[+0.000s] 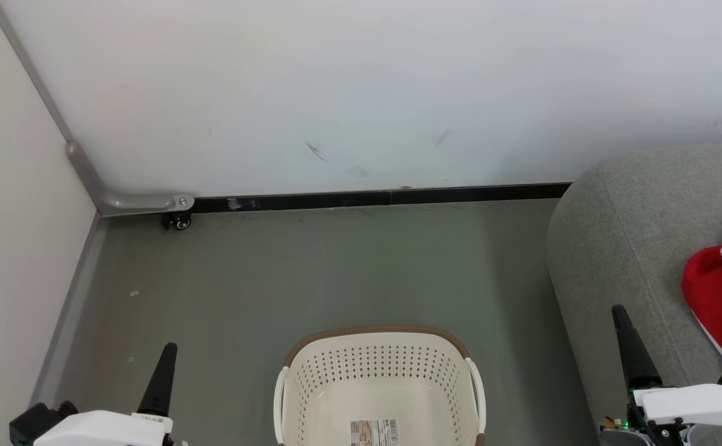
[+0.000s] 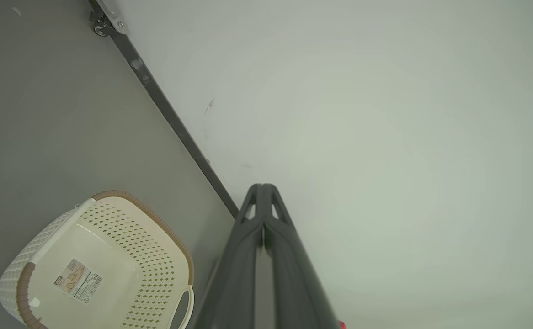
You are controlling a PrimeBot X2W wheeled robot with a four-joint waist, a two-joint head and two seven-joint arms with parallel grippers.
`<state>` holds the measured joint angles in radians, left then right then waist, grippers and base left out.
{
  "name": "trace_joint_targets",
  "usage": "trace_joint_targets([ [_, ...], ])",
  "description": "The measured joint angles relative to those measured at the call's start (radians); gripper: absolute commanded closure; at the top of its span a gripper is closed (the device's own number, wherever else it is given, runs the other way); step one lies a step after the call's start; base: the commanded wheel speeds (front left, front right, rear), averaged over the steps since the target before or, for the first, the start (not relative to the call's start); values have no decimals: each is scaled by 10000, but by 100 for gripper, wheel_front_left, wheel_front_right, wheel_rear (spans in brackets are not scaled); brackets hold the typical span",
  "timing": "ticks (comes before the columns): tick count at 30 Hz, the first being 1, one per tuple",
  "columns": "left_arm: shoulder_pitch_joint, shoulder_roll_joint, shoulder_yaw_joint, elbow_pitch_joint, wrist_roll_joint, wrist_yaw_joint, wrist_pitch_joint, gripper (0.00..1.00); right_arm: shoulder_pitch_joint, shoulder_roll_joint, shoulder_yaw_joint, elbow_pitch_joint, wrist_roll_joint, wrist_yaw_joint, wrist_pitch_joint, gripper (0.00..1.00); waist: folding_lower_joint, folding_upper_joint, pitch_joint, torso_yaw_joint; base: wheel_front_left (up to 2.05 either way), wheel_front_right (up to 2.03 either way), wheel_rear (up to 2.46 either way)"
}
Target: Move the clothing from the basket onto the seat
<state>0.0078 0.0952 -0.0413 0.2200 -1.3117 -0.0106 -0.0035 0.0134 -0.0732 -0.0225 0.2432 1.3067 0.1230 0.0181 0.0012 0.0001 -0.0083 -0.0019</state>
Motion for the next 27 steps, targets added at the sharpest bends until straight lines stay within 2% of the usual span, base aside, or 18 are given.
trace_joint_targets([
  [23,-447,-322,792,307,-2984,-878,773,100,-634,-151,-322,148,3327,0,188,100,-6,-1,110,17,0,0,0],
  [27,-538,-336,865,347,-3160,-966,826,100,-656,-171,-347,155,3580,0,219,100,-6,0,114,17,0,0,0],
])
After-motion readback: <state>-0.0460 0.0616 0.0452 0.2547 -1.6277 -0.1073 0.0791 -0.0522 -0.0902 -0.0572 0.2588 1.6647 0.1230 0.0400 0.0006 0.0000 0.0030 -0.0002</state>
